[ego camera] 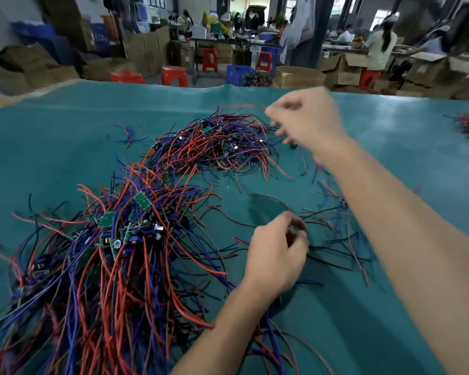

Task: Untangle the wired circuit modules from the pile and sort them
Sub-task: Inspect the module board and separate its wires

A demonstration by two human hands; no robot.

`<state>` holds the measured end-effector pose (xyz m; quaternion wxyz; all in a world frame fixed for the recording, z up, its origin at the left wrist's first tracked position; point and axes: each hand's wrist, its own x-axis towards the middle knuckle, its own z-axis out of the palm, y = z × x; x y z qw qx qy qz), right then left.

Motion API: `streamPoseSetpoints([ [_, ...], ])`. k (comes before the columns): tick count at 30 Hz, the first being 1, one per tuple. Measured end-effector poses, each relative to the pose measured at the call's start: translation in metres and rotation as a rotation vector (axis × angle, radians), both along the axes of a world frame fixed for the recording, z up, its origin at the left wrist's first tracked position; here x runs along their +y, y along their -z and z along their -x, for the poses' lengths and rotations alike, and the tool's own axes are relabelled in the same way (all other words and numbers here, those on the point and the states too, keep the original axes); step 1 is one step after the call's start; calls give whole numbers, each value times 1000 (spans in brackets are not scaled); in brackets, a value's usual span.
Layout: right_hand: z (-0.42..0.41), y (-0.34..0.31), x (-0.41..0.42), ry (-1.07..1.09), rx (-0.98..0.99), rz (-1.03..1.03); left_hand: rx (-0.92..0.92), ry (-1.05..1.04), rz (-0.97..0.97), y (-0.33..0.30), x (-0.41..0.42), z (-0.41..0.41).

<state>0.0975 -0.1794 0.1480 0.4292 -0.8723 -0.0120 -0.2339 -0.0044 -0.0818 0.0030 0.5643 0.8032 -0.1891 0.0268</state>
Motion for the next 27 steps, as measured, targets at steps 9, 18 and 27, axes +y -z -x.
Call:
streamPoseSetpoints([
  [9, 120, 79, -27, -98, 275, -503, 79, -78, 267, -6, 0, 3],
  [18, 135, 119, -25, -26, 188, -262, 107, -96, 215, -4, 2, -2],
  [27, 129, 125, -37, 90, 102, -410, 130, 86, 213, -3, 2, 1],
])
